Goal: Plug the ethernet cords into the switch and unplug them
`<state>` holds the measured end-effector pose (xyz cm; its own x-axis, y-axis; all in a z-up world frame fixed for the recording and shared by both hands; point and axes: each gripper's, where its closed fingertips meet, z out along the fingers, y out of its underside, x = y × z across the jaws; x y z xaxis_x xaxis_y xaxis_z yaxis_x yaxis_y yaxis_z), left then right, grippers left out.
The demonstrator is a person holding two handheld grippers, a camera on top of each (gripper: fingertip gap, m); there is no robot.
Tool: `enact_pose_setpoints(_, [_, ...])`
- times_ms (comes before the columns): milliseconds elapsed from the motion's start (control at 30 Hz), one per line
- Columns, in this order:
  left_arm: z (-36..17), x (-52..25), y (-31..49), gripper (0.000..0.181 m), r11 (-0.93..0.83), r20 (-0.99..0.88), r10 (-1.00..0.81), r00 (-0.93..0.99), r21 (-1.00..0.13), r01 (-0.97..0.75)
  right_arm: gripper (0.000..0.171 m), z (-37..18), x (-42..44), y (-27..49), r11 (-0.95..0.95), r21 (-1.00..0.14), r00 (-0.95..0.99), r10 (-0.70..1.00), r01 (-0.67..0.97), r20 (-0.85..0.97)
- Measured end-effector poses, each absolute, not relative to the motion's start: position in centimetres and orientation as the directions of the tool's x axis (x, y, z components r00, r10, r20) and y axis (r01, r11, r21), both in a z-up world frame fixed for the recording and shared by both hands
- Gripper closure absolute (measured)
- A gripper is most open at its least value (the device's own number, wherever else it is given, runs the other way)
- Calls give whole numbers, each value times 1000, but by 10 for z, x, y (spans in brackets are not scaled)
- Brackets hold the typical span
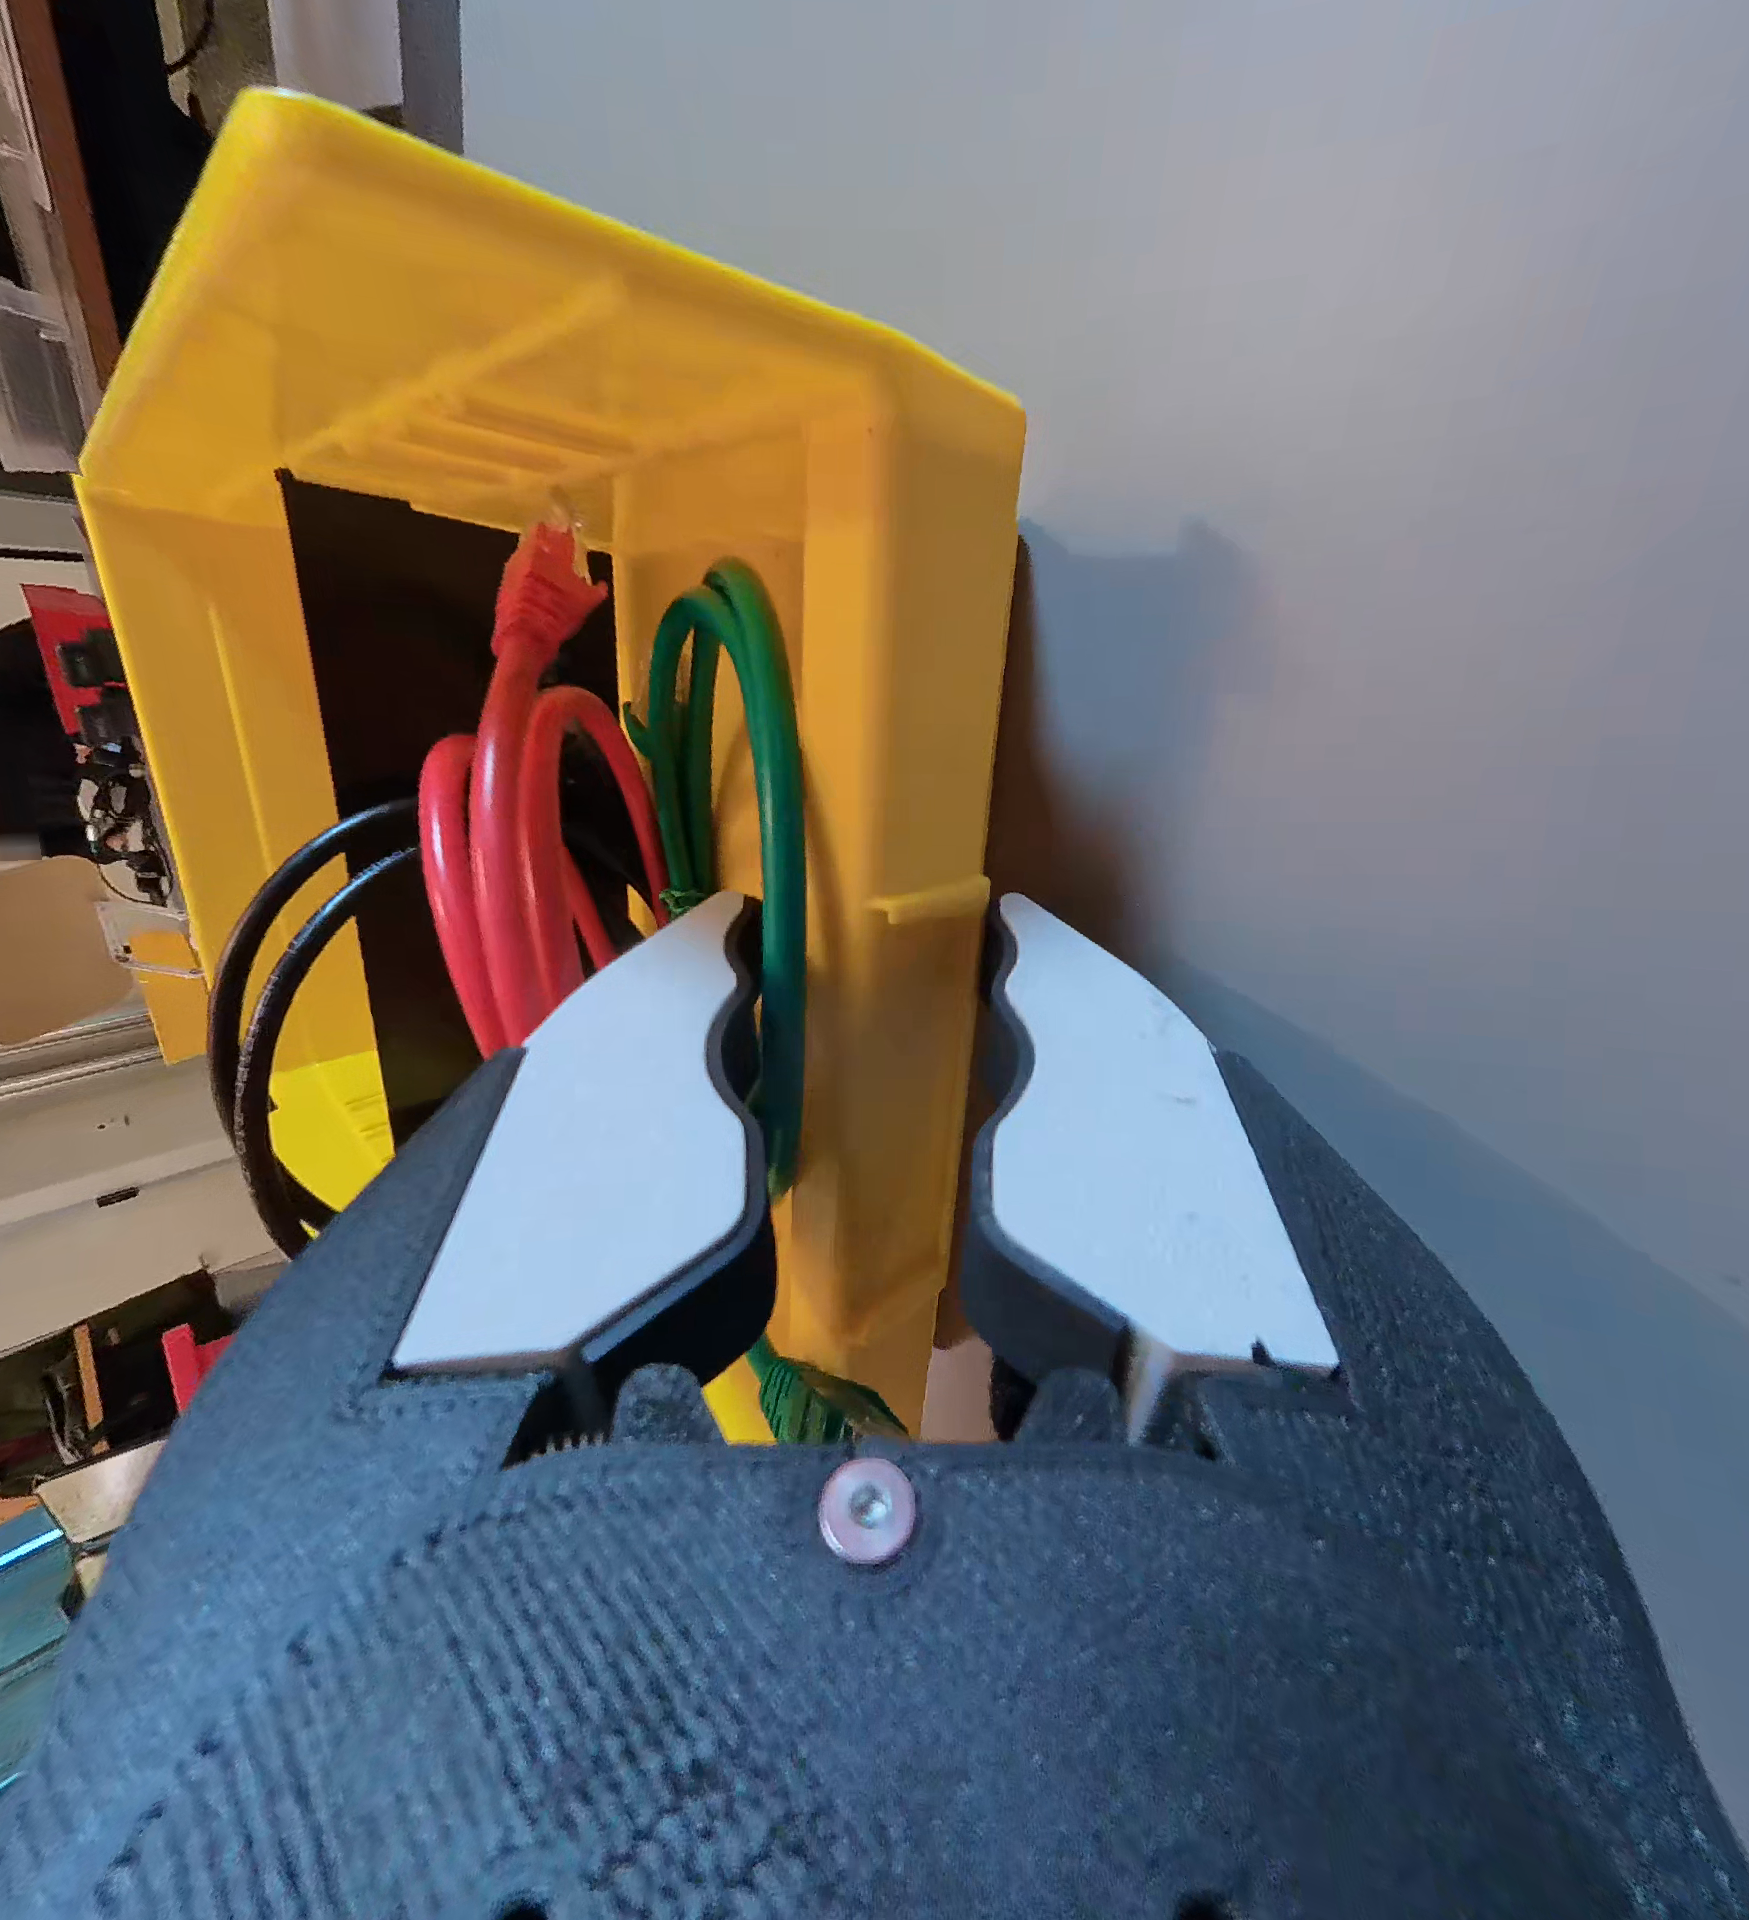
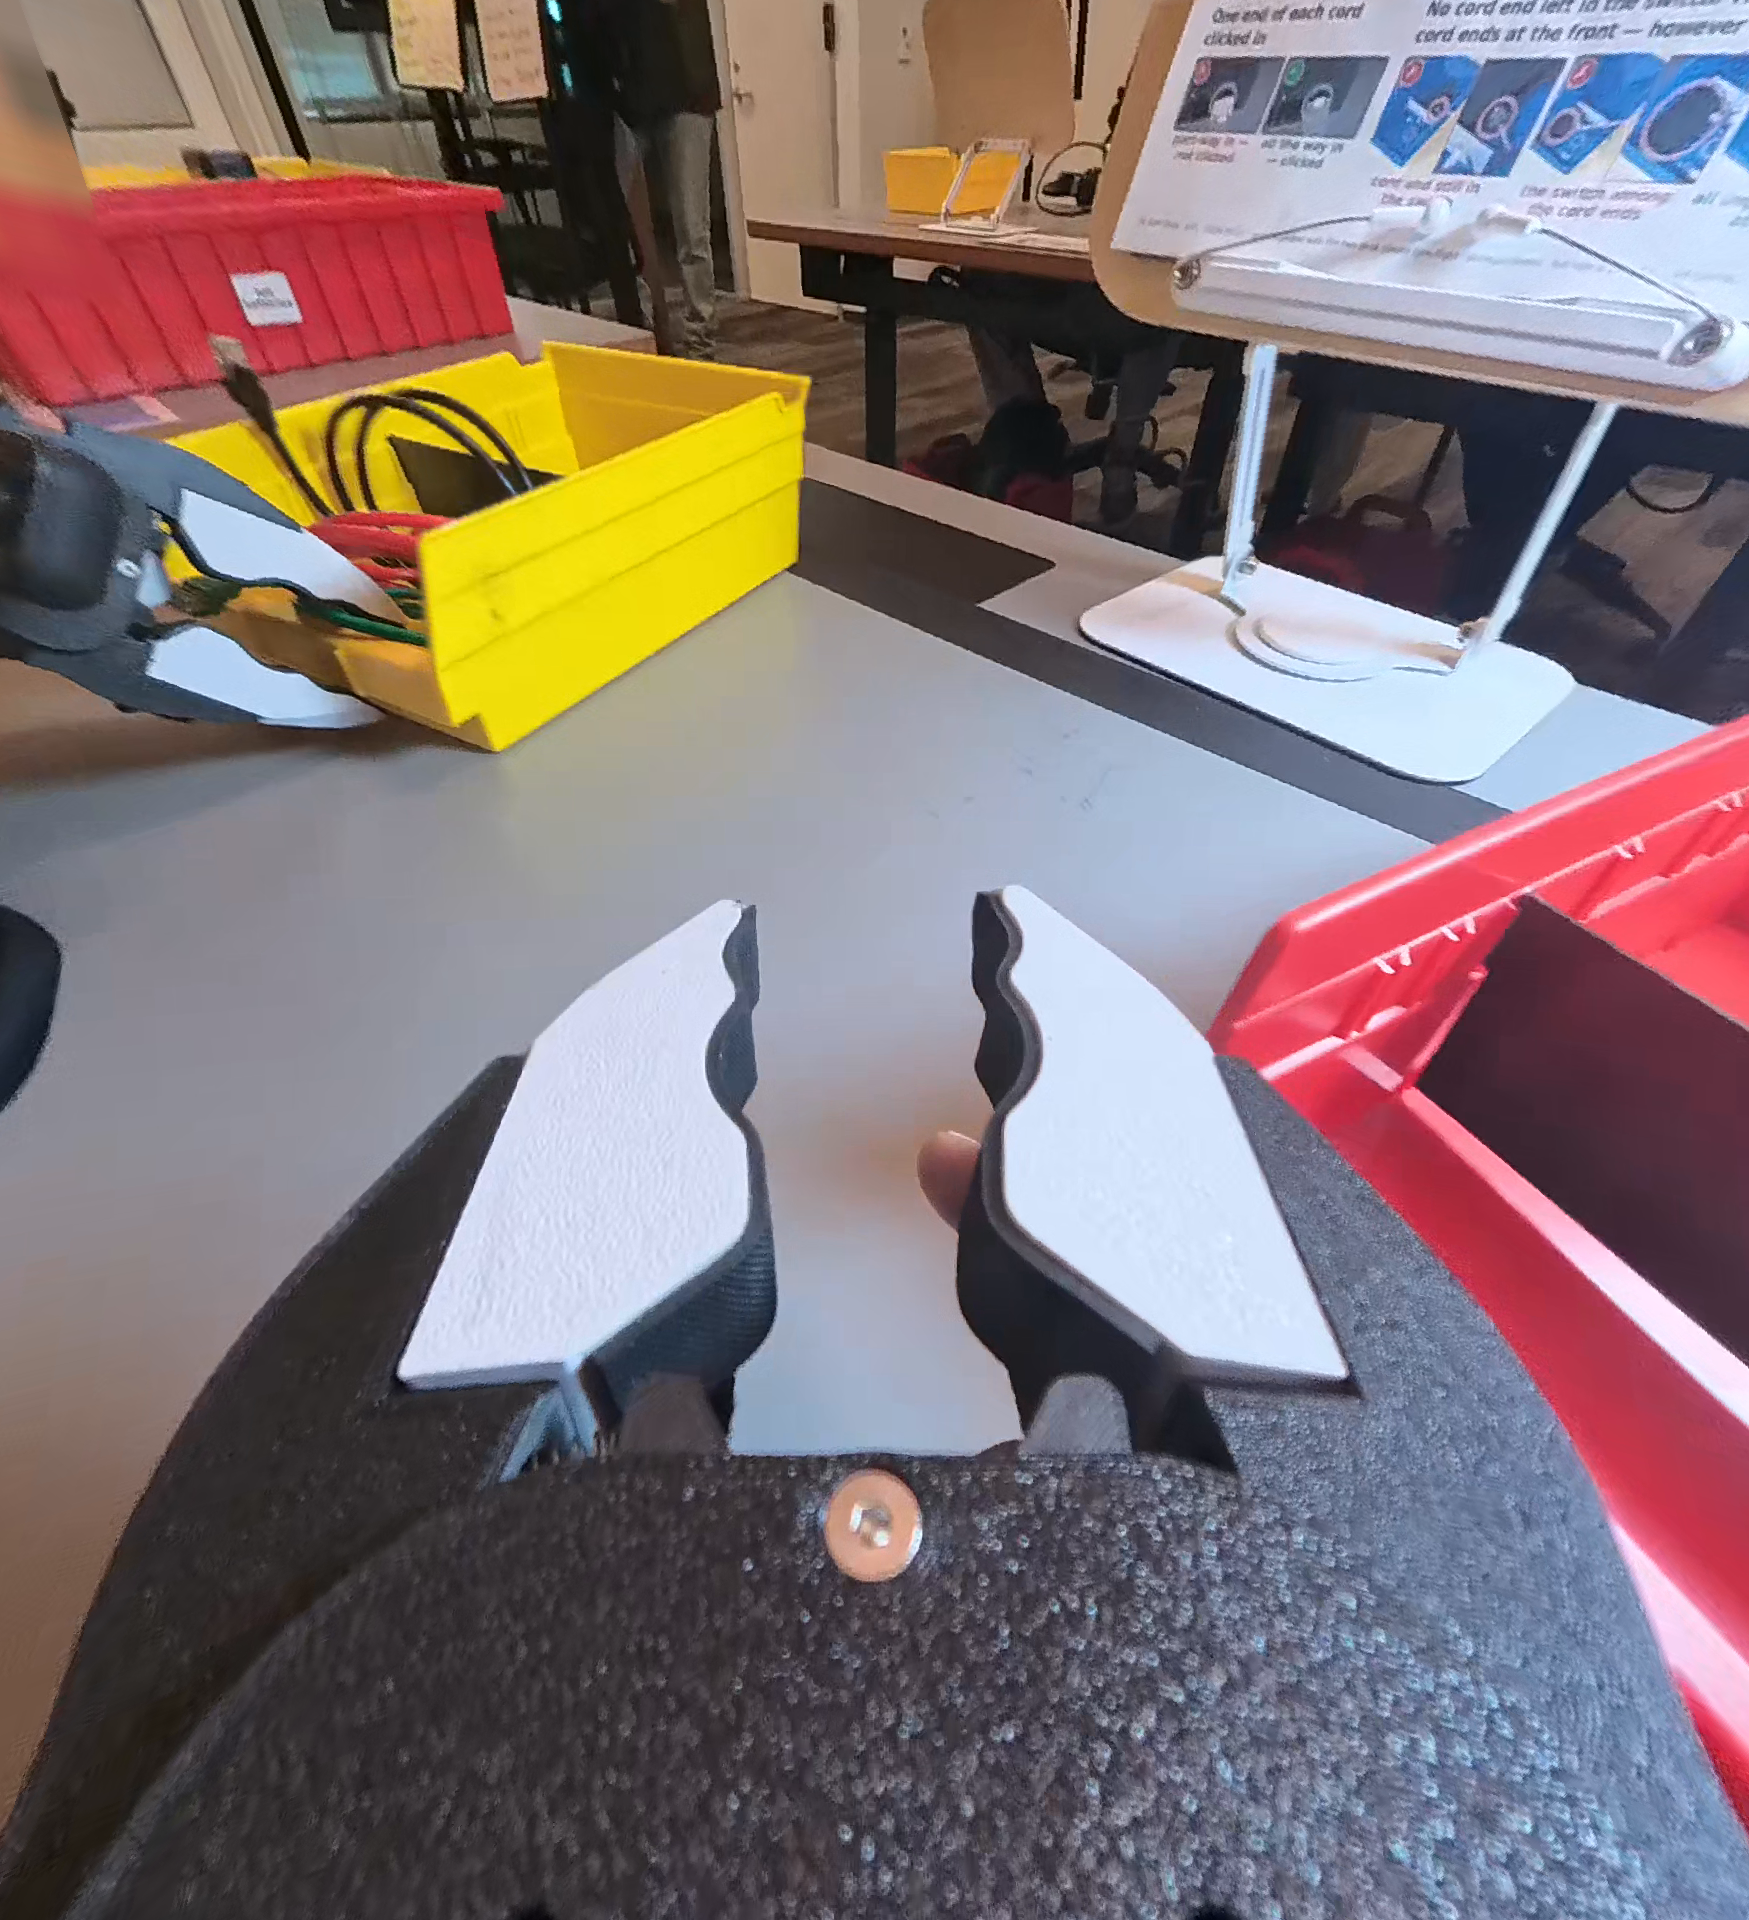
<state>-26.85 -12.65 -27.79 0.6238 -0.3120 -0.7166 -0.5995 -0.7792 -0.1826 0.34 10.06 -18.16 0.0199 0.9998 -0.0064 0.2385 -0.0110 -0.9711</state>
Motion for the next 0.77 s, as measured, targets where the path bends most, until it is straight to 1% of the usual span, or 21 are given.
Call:
enact_pose_setpoints(33, [-277,-267,-126,140,-782,-710,-303,635,-196,-592,132,-179,2,97,-22,-973,13,1000,232,-20])
enact_pose_setpoints(67, [-271,-261,-123,139,-768,-704,-280,653,-244,-592,132,-176,3,92,-27,-975,7,1000,222,-26])
enact_pose_setpoints(167, [-235,-225,-115,135,-658,-600,-183,779,-514,-551,133,-170,6,78,-5,-976,-11,1000,218,-8])
enact_pose_setpoints(233, [-199,-202,-113,129,-525,-441,-121,889,-732,-434,134,-169,7,70,9,-978,-24,1000,210,4])
enact_pose_setpoints(267, [-176,-197,-112,129,-445,-360,-90,929,-820,-360,135,-170,6,68,18,-978,-27,1000,208,13])
enact_pose_setpoints(300, [-152,-200,-113,127,-369,-290,-55,955,-883,-290,135,-172,4,67,26,-978,-28,999,208,20])
enact_pose_setpoints(367, [-111,-221,-116,128,-255,-177,36,984,-953,-162,136,-177,0,64,25,-977,-40,999,214,17])
enact_pose_setpoints(400, [-97,-239,-116,128,-230,-139,84,987,-966,-116,136,-180,-1,61,22,-976,-49,999,219,12])
enact_pose_setpoints(467, [-83,-278,-113,125,-247,-80,171,982,-968,-36,137,-183,-2,57,36,-974,-57,998,225,23])
enact_pose_setpoints(567, [-83,-342,-100,120,-351,-82,297,951,-936,29,139,-182,-1,56,79,-972,-55,996,219,69])
enact_pose_setpoints(667, [-101,-391,-84,113,-456,-53,383,922,-879,139,145,-182,2,57,97,-975,-54,995,202,87])
enact_pose_setpoints(767, [-136,-423,-69,109,-579,-43,425,904,-781,235,147,-187,4,59,83,-975,-59,996,204,73])
